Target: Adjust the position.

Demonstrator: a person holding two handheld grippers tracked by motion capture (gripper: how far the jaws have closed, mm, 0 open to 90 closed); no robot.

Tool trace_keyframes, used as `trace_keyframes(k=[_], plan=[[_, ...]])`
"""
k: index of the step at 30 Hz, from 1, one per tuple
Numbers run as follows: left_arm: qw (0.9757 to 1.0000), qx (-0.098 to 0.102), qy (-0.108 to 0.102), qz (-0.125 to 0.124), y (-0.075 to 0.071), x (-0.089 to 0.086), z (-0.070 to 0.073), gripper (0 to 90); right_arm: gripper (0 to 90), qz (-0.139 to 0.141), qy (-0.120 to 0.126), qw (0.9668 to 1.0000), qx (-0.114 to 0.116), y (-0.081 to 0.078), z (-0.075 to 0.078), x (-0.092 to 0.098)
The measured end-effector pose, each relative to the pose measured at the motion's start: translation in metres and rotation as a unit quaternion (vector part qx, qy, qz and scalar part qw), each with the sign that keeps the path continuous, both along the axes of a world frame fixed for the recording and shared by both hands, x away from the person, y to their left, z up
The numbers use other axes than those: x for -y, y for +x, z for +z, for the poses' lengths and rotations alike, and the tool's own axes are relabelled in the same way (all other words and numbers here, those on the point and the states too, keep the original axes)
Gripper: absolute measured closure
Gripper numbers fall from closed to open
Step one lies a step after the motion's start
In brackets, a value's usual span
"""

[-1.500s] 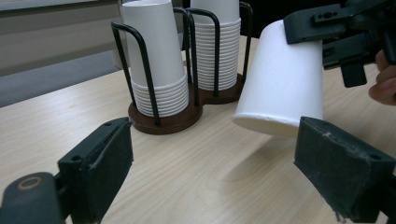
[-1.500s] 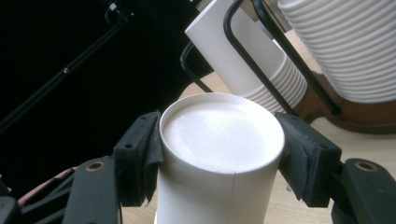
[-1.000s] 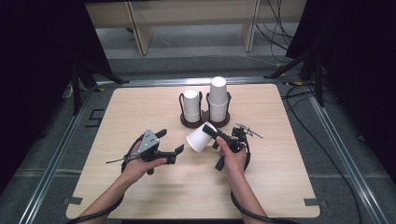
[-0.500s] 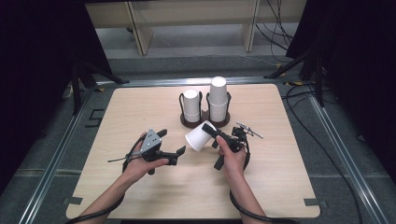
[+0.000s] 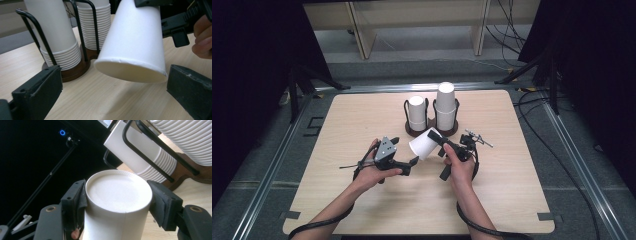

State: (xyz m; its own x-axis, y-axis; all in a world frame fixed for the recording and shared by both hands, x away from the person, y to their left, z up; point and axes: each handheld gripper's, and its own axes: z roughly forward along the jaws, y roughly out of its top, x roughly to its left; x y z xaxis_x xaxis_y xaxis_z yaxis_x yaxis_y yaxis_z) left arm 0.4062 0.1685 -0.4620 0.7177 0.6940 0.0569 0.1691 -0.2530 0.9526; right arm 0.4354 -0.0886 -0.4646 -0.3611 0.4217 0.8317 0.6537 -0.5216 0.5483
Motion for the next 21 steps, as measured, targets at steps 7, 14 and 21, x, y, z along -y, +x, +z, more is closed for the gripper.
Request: trace_keyframes(k=[7,14,21], plan=[[1.0000,-0.001,-0.007,-0.006,0.001,0.006,-0.003,0.0,35.5,0.006,0.008,1.0000,0.001,0.000,-0.001,-0.002],[0.9999,0.002,-0.005,-0.012,0.003,0.009,-0.006,0.0,35.5,0.001,-0.001,1.0000,0.005,0.001,-0.003,-0.001],[0.9997,-0.006,-0.014,-0.019,0.005,0.015,-0.010,0.0,35.5,0.004,0.004,1.0000,0.001,0.001,-0.001,-0.003]])
